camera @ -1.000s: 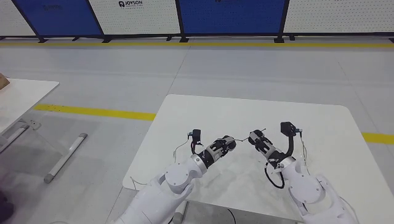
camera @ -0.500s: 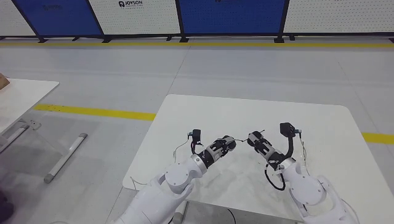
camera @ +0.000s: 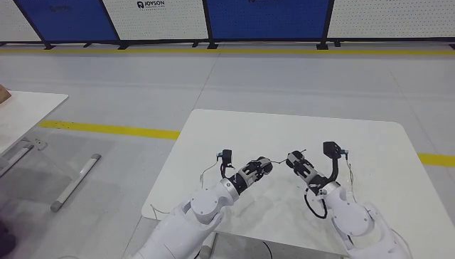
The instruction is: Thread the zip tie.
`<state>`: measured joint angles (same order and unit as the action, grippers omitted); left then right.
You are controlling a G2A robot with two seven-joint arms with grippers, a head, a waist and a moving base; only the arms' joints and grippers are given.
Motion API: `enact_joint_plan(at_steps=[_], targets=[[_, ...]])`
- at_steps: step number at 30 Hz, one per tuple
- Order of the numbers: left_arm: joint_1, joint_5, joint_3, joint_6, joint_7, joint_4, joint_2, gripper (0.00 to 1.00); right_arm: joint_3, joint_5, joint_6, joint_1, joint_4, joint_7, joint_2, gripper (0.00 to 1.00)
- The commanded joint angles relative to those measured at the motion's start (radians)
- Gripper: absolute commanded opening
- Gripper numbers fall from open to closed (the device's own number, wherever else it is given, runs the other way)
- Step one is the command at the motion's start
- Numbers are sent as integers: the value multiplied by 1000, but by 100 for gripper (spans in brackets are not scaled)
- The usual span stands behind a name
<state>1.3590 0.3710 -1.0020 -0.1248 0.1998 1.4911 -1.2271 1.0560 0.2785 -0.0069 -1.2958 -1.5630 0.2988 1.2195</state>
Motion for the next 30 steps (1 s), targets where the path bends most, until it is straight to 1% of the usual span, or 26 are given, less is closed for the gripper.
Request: enact_joint_plan(at_steps=[1,5,10,16,30], targets=[[0,0,0,0,0,0,0,0,-4,6,4,3,6,-5,2,0],[0,0,0,0,0,0,0,0,-9,10,7,8,15,-8,6,0],[0,0,0,0,0,0,0,0,4,-2,-14,-5,10,-10,7,0],[0,0,0,0,0,0,0,0,18,-2,-24,-19,-3,-8,7,0],[0,0,0,0,0,0,0,0,19,-1,-17,-14,0,-11,15,0]])
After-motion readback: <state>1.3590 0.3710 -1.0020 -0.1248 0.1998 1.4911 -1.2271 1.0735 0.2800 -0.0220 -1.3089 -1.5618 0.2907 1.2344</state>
